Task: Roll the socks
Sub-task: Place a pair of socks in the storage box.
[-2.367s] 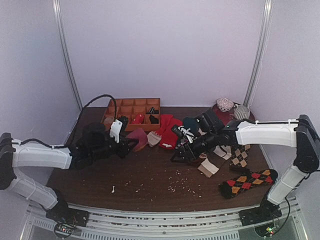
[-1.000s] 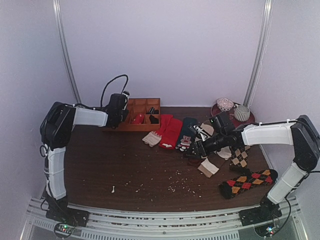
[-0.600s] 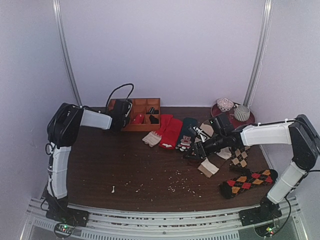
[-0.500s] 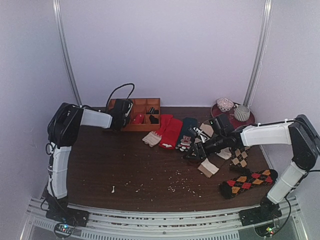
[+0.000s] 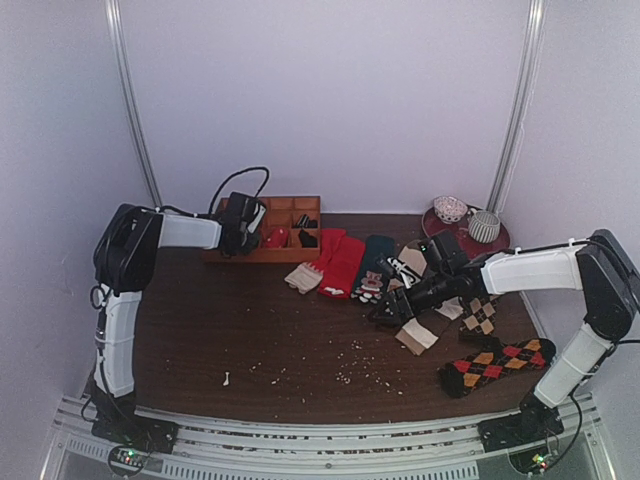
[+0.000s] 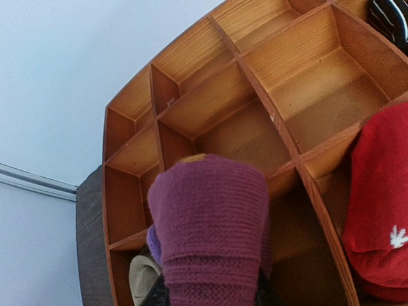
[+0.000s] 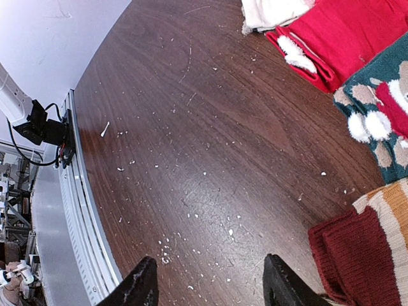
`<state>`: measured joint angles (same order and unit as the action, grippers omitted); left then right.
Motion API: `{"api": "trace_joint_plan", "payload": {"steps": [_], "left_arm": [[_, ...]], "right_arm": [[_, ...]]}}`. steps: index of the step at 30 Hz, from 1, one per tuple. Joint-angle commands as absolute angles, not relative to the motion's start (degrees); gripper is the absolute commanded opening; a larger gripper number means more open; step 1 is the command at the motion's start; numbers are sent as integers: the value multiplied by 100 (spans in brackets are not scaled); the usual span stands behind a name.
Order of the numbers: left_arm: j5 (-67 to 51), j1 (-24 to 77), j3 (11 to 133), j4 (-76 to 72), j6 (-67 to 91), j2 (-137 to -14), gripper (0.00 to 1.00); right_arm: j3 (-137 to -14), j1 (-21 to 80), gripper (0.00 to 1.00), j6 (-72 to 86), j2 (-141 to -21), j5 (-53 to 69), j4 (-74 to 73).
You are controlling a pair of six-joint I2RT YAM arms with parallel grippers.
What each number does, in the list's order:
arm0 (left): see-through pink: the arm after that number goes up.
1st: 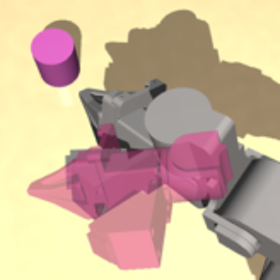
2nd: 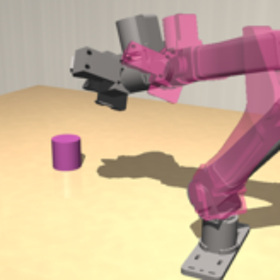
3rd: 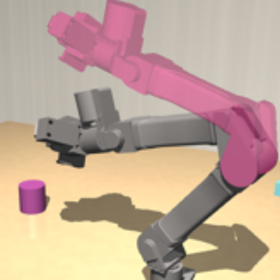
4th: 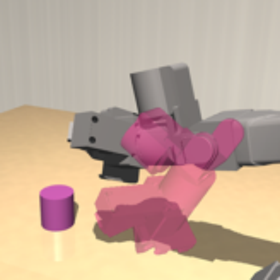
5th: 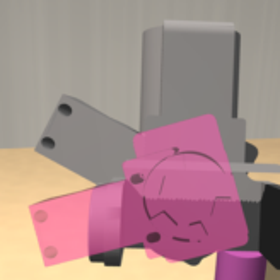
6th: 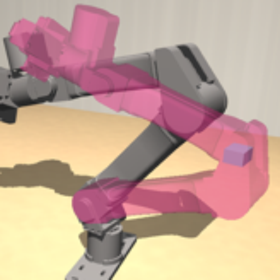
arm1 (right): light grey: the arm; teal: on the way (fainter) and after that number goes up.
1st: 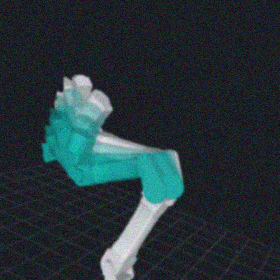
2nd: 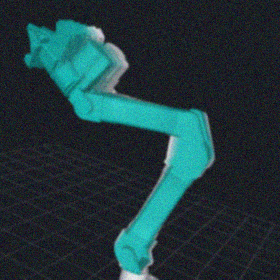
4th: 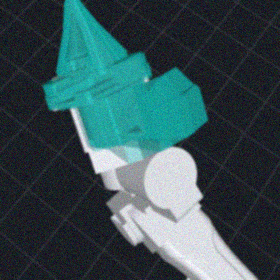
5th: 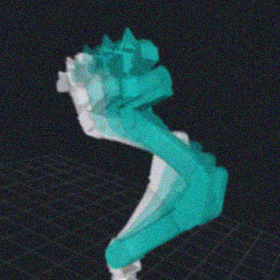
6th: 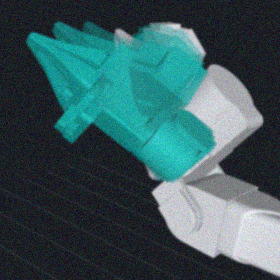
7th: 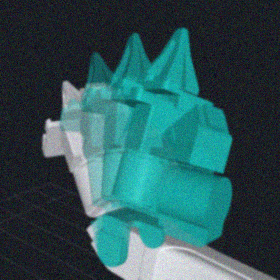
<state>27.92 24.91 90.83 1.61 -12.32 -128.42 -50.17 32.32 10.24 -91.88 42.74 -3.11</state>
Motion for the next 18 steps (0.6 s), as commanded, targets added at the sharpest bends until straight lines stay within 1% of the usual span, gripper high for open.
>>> {"api": "trace_joint_plan", "payload": {"steps": [1,4,10,18], "left_arm": [[2176,2462,8992,826,-1216,-12941,0],[1912,2432,9036,950,-1192,-12930,0],[884,2226,9207,1473,-980,-12927,0],[91,2091,9462,2193,-779,-12933,0]], "right_arm": [[-4931,3184,57,918,-9088,4357,-325],[-4935,3190,57,914,-9091,4368,-336],[-4931,3184,57,889,-9053,4367,-360],[-4885,3182,57,870,-9099,4410,-284]]}}
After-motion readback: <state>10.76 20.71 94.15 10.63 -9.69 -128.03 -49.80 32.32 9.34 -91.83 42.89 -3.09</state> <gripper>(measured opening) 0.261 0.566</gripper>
